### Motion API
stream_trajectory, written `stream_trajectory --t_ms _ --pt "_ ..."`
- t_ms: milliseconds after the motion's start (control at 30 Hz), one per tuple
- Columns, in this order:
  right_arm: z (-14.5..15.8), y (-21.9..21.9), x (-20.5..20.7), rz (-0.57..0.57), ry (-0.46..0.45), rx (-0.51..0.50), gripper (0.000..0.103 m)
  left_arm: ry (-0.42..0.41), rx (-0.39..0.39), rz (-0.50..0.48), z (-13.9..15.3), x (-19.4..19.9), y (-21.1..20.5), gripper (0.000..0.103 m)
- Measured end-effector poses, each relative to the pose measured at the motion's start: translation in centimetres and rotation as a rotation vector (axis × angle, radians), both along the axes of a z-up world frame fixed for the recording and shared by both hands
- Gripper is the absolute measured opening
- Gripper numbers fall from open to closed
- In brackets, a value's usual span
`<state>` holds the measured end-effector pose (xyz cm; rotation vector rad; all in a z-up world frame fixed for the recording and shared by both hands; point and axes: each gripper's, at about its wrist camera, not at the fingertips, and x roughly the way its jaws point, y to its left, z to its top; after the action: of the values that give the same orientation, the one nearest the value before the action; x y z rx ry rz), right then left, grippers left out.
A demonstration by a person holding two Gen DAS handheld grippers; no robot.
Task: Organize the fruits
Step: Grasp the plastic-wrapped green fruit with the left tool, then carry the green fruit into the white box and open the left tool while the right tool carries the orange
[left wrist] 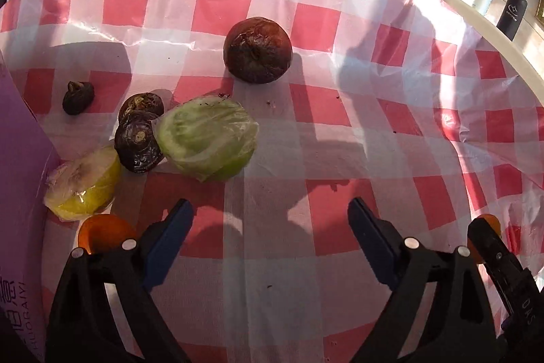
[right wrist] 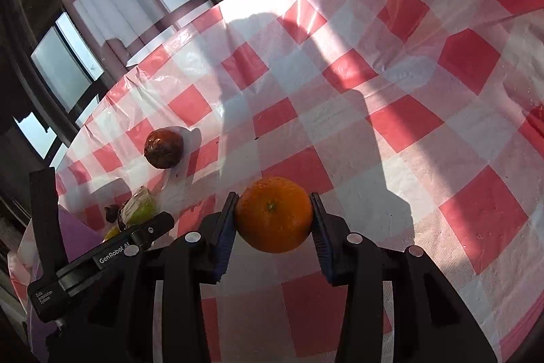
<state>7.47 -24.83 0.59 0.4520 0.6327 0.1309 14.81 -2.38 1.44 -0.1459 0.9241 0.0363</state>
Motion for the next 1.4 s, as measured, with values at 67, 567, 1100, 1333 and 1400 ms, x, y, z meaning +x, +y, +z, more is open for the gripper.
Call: stream_trajectory --t_ms 67,567,1100,1333,1400 --pt "-0.1 -0.1 0.1 0.000 0.003 0.001 0.042 0.037 0.076 0.056 -0.4 2.3 -0.2 0.090" --pt "-0.5 -0.1 0.3 -0.005 0.011 -0.002 0.042 -0.117 -0.035 -0.086 0.6 -1.7 0.8 0.056" --pt "-0.6 -0.1 0.5 -0.006 0.009 -0.007 0.042 -0.199 -0.273 -0.140 0.3 -8.9 1.8 0.057" --pt "-0.6 0.0 0.6 0.003 0.015 -0.012 0.042 -0.201 -0.277 -0.138 0.3 -8.9 1.6 0.057" --pt "-0.6 -0.1 0.6 -0.001 0.011 -0.011 0.042 -0.204 -0.284 -0.132 0.3 -9.0 1.8 0.057"
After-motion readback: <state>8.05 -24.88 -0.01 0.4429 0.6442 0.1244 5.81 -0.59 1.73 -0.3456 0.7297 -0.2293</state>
